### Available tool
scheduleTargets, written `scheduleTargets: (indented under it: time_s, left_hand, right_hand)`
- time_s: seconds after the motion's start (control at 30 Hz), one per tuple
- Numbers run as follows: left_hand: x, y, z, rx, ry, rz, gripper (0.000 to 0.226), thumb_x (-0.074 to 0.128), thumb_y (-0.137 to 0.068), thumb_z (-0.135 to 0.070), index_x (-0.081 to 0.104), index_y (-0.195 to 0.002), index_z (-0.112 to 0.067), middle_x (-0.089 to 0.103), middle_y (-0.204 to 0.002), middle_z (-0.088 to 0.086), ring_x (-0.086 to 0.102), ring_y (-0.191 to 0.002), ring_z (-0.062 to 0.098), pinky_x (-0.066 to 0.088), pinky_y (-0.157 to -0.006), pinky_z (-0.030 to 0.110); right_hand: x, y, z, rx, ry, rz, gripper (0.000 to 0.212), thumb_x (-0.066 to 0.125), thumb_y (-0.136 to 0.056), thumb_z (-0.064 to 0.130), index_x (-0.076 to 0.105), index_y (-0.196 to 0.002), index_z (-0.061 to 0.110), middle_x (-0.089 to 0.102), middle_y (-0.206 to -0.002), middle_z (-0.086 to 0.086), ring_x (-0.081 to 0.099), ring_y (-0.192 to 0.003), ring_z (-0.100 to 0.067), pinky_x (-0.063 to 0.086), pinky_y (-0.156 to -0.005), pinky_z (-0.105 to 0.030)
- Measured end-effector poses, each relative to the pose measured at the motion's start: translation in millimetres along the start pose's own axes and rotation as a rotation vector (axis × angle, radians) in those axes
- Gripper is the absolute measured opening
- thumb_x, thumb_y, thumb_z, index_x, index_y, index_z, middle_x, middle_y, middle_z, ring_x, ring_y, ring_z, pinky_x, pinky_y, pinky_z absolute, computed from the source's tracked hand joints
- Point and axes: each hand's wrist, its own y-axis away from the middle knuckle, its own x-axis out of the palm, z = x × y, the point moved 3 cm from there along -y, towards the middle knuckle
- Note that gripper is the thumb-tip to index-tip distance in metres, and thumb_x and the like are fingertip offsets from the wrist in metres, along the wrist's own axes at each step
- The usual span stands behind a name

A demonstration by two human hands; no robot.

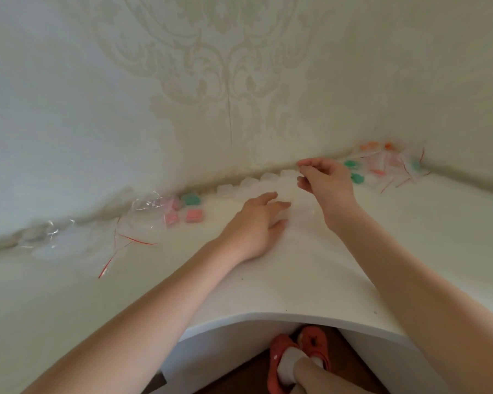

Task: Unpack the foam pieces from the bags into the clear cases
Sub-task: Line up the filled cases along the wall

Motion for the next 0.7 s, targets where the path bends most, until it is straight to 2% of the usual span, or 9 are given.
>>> scheduleTargets:
  time_s: [0.07,0.13,0.23,0.33,0.4,0.47,0.53,0.6,0.7]
  left_hand:
    - [-2,-1,2,0.022,0.007,-0.064,0.042,0.054,-0.094,-0.027,0.05,-0.135,-0.021,0.044,-0.136,0.006,0.041,-0.124,0.029,0.033,-0.105,0.036]
    - [-3,-4,4,-0.01,0.016,-0.097,0.045,0.058,-0.091,-0.025,0.05,-0.134,-0.015,0.047,-0.126,0.008,0.045,-0.116,0.03,0.036,-0.1,0.035]
    - [-3,-5,9,-0.103,0.066,-0.103,0.044,0.063,-0.088,-0.029,0.054,-0.128,-0.012,0.048,-0.122,0.011,0.045,-0.115,0.027,0.035,-0.098,0.029]
    - [-6,-5,9,-0.108,0.091,-0.14,0.041,0.067,-0.085,-0.03,0.056,-0.121,-0.013,0.055,-0.12,0.008,0.049,-0.113,0.024,0.036,-0.089,0.025]
    - [-11,-4,8,-0.109,0.136,-0.227,0.041,0.071,-0.081,-0.027,0.057,-0.117,-0.012,0.059,-0.115,0.004,0.054,-0.103,0.019,0.04,-0.083,0.024]
    - [-17,-2,6,-0.092,0.162,-0.348,0.041,0.075,-0.078,-0.022,0.058,-0.113,-0.012,0.058,-0.11,0.001,0.054,-0.087,0.013,0.043,-0.079,0.024]
    - [-23,-1,4,-0.053,0.14,-0.437,0.041,0.077,-0.074,-0.017,0.058,-0.11,-0.01,0.052,-0.104,-0.003,0.049,-0.075,0.009,0.038,-0.071,0.02]
    - [-25,0,2,-0.01,0.134,-0.477,0.041,0.078,-0.072,-0.011,0.059,-0.109,-0.008,0.047,-0.101,-0.003,0.049,-0.071,0.012,0.04,-0.069,0.021]
    - [-22,0,-2,0.056,0.132,-0.473,0.038,0.078,-0.07,-0.006,0.061,-0.104,-0.006,0.043,-0.099,-0.005,0.052,-0.073,0.014,0.049,-0.068,0.03]
  right_hand:
    - [0,0,-2,-0.017,0.054,-0.031,0.021,0.054,-0.088,0.003,0.064,-0.079,0.02,0.057,-0.071,0.003,0.056,-0.059,-0.008,0.054,-0.076,-0.025]
    - [0,1,-4,-0.019,0.075,-0.027,0.021,0.052,-0.087,0.003,0.064,-0.079,0.019,0.058,-0.074,0.002,0.057,-0.06,-0.008,0.054,-0.076,-0.025]
    - [3,4,-2,-0.055,0.141,0.02,0.019,0.049,-0.088,0.006,0.061,-0.077,0.016,0.06,-0.08,0.001,0.057,-0.064,-0.007,0.05,-0.061,-0.016]
    - [6,8,1,-0.104,0.304,0.075,0.025,0.046,-0.085,0.009,0.056,-0.064,0.018,0.059,-0.071,0.007,0.052,-0.063,-0.01,0.04,-0.059,-0.021]
    - [9,12,3,-0.132,0.373,0.12,0.03,0.041,-0.082,0.005,0.056,-0.059,0.016,0.055,-0.064,0.005,0.047,-0.058,-0.009,0.036,-0.057,-0.02]
    - [12,17,5,-0.176,0.428,0.151,0.036,0.035,-0.082,0.001,0.057,-0.057,0.014,0.05,-0.059,0.002,0.043,-0.053,-0.009,0.032,-0.05,-0.016]
    - [14,22,7,-0.204,0.473,0.172,0.038,0.033,-0.082,0.0,0.059,-0.057,0.012,0.044,-0.054,0.002,0.038,-0.049,-0.011,0.029,-0.046,-0.022]
    - [15,26,8,-0.186,0.493,0.193,0.037,0.035,-0.083,0.003,0.062,-0.059,0.009,0.041,-0.047,0.006,0.035,-0.042,-0.008,0.026,-0.044,-0.023]
    - [19,27,6,-0.172,0.587,0.248,0.039,0.041,-0.091,0.025,0.065,-0.068,0.005,0.043,-0.043,0.011,0.037,-0.043,-0.005,0.029,-0.049,-0.022]
